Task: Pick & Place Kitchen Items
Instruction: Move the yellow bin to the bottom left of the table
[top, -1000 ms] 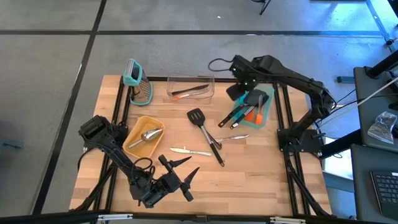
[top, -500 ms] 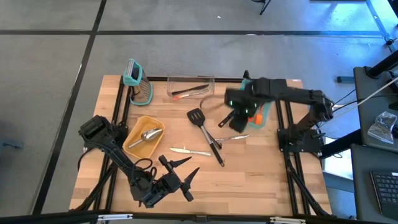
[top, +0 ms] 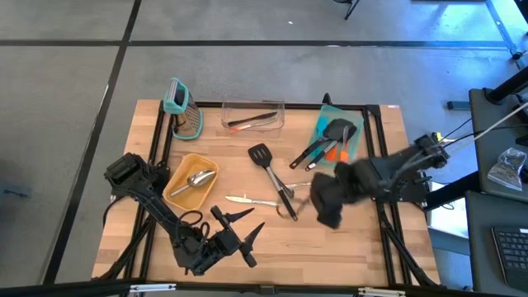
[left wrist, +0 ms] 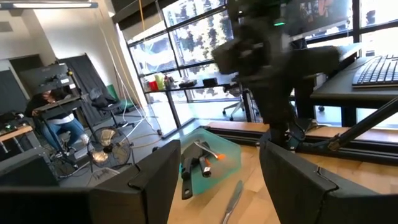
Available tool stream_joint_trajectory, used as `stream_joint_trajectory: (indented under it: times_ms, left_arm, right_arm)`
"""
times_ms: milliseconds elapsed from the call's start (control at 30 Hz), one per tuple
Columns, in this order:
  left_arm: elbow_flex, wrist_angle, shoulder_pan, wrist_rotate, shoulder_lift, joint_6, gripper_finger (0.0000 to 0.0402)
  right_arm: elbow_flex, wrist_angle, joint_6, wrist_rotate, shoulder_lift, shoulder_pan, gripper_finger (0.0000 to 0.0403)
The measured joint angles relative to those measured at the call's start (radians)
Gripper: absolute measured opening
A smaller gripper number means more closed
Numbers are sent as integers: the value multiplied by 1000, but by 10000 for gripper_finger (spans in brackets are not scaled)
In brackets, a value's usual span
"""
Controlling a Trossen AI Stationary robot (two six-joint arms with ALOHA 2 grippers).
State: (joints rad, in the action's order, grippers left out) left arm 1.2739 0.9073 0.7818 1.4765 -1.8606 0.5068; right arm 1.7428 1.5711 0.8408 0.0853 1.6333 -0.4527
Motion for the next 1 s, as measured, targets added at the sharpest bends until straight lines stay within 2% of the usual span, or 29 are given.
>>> stream_joint_trajectory:
  times_ms: [267,400,533,633,700,1000]
  left_arm:
    - [0,-1,0,0,0,-7,217]
    - [0,0,-7,0,0,-7,217]
    - [0,-12,-12,0,0,-23,217]
    - [0,-29,-12,0,0,-48,217]
    - [0,-30,-12,0,0,-50,217]
    - [0,-56,-18,0,0,-52,217]
  right_arm:
    - [0,-11,207,228,0,-305,140]
    - [-10,-12,367,416,0,-430,140]
    - [-79,-11,561,613,0,-518,140]
    - [-173,-11,697,755,0,-541,140]
    - [-239,-9,772,806,0,-541,140]
    - [-460,-47,873,856,-37,-451,140]
